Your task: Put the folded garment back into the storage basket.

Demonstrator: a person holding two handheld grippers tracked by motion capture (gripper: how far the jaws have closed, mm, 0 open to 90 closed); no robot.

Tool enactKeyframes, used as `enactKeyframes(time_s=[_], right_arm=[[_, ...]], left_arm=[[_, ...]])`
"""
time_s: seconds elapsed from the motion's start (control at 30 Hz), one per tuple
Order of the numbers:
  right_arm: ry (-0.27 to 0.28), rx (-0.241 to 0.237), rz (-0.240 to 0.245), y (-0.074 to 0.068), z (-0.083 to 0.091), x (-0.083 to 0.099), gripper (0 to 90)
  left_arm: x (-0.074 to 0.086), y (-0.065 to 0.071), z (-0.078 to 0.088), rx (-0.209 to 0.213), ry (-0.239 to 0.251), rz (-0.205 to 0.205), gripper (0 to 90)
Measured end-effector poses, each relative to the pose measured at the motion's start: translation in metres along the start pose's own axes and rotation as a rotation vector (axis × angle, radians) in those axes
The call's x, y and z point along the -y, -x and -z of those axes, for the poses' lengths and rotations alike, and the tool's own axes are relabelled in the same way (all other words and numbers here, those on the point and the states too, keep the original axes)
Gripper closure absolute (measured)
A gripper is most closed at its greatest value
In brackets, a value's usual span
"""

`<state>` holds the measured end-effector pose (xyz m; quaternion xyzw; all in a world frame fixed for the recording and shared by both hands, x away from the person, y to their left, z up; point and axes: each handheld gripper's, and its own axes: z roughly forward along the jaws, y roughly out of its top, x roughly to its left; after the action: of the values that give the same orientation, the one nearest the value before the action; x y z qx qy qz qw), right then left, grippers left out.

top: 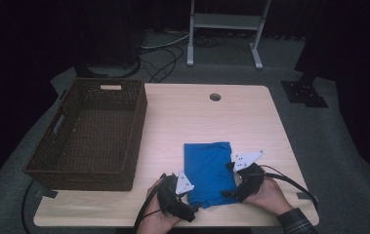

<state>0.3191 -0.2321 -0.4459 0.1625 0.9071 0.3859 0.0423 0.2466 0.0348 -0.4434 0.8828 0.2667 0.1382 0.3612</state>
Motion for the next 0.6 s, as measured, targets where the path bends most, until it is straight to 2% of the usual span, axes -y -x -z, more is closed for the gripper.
enactKeyframes(time_s=[0.4, 0.6], right_arm=[[0.011, 0.022, -0.060, 0.006, -0.001, -0.001, 0.0], [0.002, 0.024, -0.045, 0.007, -0.002, -0.003, 0.0]], left_arm=[[-0.001, -0.020, -0.002, -0.050, -0.011, 0.020, 0.0], [0.001, -0.016, 0.001, 0.004, 0.042, 0.044, 0.0]])
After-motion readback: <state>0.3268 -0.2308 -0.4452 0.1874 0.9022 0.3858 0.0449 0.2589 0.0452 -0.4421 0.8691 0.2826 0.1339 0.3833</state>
